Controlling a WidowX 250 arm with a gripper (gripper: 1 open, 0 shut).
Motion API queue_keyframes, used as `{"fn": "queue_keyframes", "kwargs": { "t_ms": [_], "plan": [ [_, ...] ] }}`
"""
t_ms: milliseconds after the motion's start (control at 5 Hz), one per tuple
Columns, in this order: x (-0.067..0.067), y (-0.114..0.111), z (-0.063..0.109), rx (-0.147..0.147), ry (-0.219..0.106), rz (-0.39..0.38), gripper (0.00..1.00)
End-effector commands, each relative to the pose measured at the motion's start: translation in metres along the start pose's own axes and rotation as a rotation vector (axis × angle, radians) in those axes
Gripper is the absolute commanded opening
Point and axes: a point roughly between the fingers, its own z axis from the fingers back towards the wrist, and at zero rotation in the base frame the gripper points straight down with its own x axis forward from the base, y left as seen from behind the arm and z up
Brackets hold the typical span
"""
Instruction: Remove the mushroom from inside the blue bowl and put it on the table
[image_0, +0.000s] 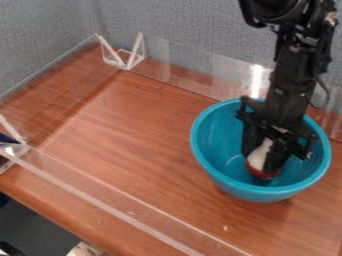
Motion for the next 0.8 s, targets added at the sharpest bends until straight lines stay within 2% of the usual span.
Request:
{"fn": "queue_keyframes", "kwargs": {
  "t_ms": [0, 600],
  "plan": [
    [-0.004, 0.011, 0.031, 0.012, -0.085, 0.02, 0.0],
    [-0.013, 0.024, 0.037, 0.011, -0.099, 0.03, 0.0]
  ]
}}
